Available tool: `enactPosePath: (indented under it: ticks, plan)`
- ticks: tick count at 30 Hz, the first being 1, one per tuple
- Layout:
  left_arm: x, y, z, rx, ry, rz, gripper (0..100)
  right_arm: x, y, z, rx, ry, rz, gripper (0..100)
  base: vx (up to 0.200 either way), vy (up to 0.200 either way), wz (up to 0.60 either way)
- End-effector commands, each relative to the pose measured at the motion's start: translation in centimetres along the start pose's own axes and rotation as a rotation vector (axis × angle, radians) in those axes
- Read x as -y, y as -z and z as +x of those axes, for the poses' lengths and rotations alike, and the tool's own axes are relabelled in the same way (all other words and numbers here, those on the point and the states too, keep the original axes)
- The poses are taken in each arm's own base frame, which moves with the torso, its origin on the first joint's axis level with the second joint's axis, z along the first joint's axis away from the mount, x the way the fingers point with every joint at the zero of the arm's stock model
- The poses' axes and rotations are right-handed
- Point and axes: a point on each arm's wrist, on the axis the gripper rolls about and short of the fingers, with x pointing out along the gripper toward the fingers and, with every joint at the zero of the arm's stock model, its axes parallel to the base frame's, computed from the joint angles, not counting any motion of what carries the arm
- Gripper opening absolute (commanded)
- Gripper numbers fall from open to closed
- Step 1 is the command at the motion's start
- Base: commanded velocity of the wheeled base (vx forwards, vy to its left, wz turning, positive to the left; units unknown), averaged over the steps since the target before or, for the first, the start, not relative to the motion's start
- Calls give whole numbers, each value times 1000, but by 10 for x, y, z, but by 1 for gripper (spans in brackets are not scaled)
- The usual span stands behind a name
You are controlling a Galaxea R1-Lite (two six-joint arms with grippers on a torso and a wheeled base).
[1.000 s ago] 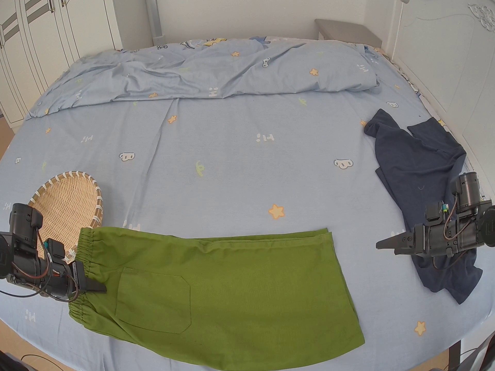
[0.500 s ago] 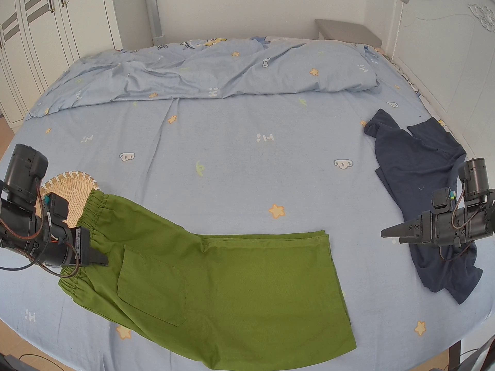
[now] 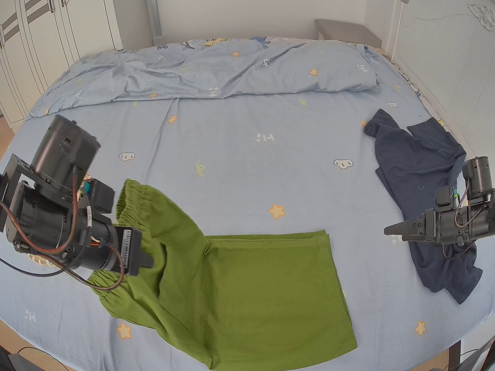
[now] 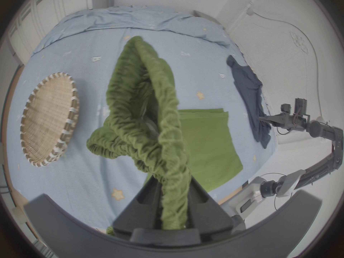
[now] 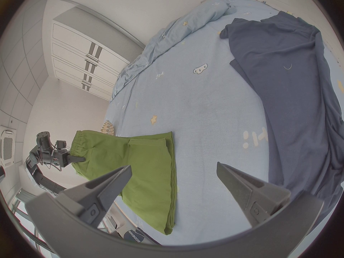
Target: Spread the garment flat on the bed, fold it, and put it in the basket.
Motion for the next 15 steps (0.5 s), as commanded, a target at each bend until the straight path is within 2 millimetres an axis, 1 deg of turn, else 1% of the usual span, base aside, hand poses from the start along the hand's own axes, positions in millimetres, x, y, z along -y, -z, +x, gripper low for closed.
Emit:
enactPosePath:
  ticks: [1, 2, 3, 6, 10, 11, 15]
  plan:
    - [44, -4, 21, -54, 54, 53, 0, 0, 1, 0, 0, 0, -3, 100, 0, 0, 0]
    - [44, -4, 21, -55, 54, 52, 0, 0, 1, 0, 0, 0, -3, 100, 0, 0, 0]
    - [54, -1, 20, -59, 70, 63, 0, 1, 0, 0, -1, 2, 1, 100, 0, 0, 0]
    - [71, 1, 17, -52, 98, 99, 0, 2, 0, 2, -4, 4, 4, 100, 0, 0, 0]
    - [92, -2, 26, -52, 110, 88, 0, 3, 1, 2, -5, 4, 5, 100, 0, 0, 0]
    - [100, -1, 30, -60, 114, 78, 0, 3, 1, 2, -8, 5, 5, 100, 0, 0, 0]
    - [117, 6, 43, -73, 104, 59, 0, 4, 2, 3, -5, 6, 4, 100, 0, 0, 0]
